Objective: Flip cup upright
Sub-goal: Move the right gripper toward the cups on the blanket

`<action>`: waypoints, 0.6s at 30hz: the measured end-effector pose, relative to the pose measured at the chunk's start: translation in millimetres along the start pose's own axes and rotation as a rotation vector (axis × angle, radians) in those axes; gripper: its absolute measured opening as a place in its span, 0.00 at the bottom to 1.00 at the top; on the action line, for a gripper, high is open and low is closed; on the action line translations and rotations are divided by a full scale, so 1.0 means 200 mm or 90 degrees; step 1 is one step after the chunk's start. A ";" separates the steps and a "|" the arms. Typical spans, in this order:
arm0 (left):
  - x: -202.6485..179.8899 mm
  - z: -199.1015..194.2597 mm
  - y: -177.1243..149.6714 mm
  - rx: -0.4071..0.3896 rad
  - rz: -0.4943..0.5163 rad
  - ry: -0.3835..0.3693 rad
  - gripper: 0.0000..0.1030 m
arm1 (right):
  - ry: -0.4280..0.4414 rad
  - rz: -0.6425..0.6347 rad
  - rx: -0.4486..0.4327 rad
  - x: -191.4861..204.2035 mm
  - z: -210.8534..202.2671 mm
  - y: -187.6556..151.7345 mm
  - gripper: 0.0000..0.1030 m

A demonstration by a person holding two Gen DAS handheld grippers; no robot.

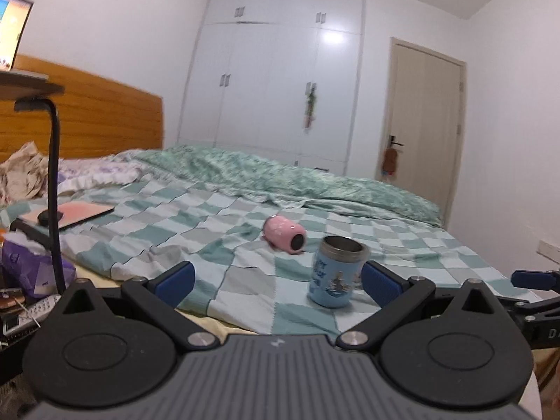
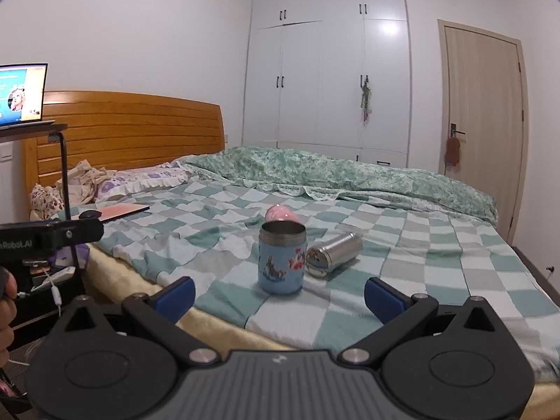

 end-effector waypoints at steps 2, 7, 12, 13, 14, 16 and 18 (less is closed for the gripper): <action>0.01 0.05 0.00 0.010 -0.012 0.002 1.00 | 0.001 -0.007 -0.006 -0.01 0.06 0.04 1.00; 0.03 0.14 0.03 0.016 -0.005 0.018 1.00 | 0.012 -0.011 -0.028 -0.03 0.16 0.13 1.00; 0.02 0.23 0.08 0.014 0.005 0.028 1.00 | 0.016 -0.011 -0.042 -0.08 0.25 0.20 1.00; 0.02 0.25 0.09 0.014 0.008 0.032 1.00 | 0.016 -0.012 -0.043 -0.09 0.27 0.21 1.00; 0.02 0.27 0.11 0.014 0.008 0.034 1.00 | 0.016 -0.013 -0.042 -0.10 0.29 0.22 1.00; 0.02 0.32 0.12 0.015 0.003 0.036 1.00 | 0.018 -0.015 -0.042 -0.11 0.34 0.24 1.00; 0.02 0.38 0.13 0.029 -0.004 0.041 1.00 | 0.021 -0.018 -0.038 -0.12 0.40 0.26 1.00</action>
Point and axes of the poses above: each gripper's, at about its wrist camera, not at the fingertips, and z roughly the way its jaws point, x to its left, y to its top, the point moved 9 cm from there along z, roughly the way its jaws point, and after that the axes turned 8 degrees about -z, right-handed, at the moved point
